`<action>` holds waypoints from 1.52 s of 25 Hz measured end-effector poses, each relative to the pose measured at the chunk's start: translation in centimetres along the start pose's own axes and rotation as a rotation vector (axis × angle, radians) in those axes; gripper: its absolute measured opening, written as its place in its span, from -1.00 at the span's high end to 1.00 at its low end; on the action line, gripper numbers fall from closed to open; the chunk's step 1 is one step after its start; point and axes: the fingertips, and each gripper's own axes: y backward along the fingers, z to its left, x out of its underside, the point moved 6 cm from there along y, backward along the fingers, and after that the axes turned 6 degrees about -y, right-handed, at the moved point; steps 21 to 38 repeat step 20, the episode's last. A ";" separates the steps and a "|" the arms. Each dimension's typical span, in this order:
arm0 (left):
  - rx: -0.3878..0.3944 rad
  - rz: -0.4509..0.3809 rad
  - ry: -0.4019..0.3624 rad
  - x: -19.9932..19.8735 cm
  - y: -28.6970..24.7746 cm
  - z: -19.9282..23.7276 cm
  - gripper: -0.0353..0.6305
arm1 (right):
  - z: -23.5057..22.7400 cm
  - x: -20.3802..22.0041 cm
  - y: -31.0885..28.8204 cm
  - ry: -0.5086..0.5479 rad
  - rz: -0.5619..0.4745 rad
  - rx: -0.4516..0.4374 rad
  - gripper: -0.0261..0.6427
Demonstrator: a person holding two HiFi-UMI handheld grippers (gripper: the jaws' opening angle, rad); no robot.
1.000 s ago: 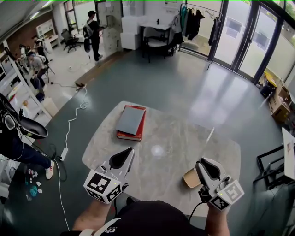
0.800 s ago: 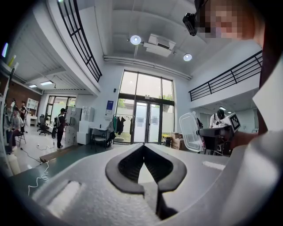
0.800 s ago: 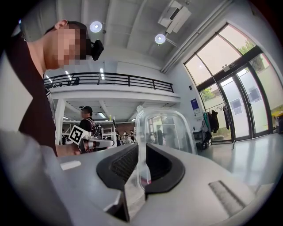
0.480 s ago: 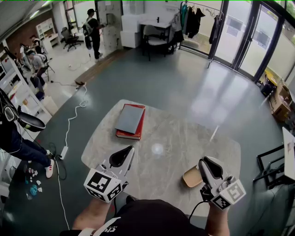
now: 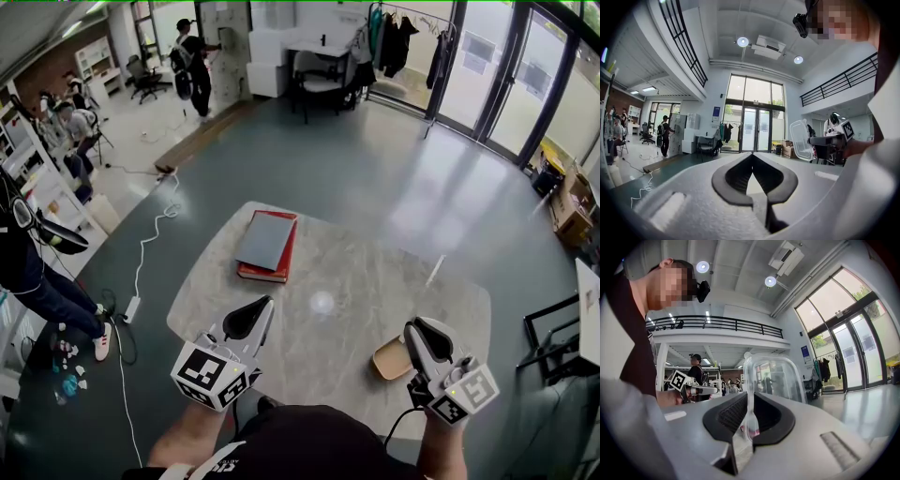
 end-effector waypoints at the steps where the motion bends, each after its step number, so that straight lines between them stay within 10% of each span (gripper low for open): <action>1: -0.001 0.001 0.002 0.0 0.1 0.0 0.89 | 0.0 0.0 0.0 0.000 0.000 -0.001 0.79; 38: -0.009 0.014 0.014 1.0 0.8 -0.4 0.89 | 0.1 1.3 0.3 -0.007 0.019 0.006 0.79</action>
